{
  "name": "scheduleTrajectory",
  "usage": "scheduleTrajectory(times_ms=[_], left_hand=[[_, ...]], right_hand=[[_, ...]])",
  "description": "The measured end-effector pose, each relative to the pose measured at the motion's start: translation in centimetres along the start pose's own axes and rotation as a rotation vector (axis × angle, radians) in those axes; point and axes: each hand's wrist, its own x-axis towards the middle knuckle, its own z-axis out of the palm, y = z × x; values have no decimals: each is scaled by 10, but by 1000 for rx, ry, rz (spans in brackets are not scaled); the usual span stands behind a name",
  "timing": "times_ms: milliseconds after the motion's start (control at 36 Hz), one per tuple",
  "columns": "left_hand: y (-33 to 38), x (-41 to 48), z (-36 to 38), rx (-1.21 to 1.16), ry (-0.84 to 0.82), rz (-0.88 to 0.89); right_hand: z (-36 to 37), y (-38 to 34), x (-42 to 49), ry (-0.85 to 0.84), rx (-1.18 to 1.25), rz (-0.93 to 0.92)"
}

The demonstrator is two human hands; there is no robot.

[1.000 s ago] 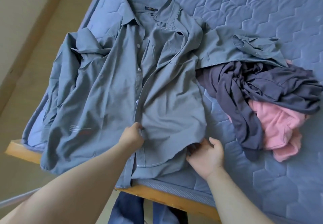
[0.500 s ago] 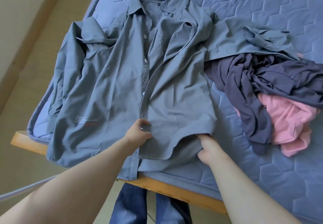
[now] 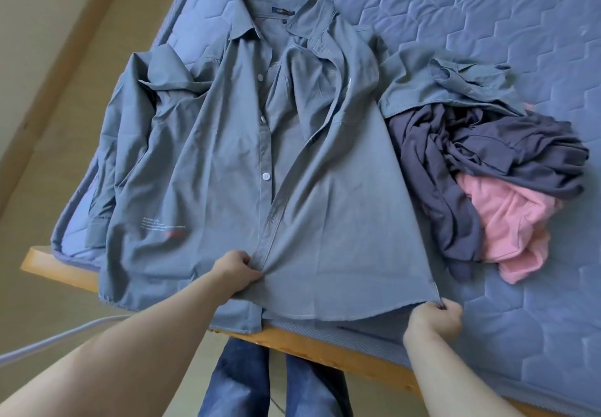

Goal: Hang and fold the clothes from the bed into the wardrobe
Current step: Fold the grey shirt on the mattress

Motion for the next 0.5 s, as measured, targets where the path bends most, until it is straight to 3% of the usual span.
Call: scheduleTrajectory(times_ms=[194,278,389,500], left_hand=[[-5,2,19,5,-27,-49],[0,0,20,180,-59,-73],[3,5,23,293,-78,-79],[2,10,26,288,-87,-86]], right_hand=[[-16,20,7,-46,-98,104],[-20,21,18,-194,-197,220],[-10,16,13,-187,-237,125],[1,14,6,-240,-236,162]])
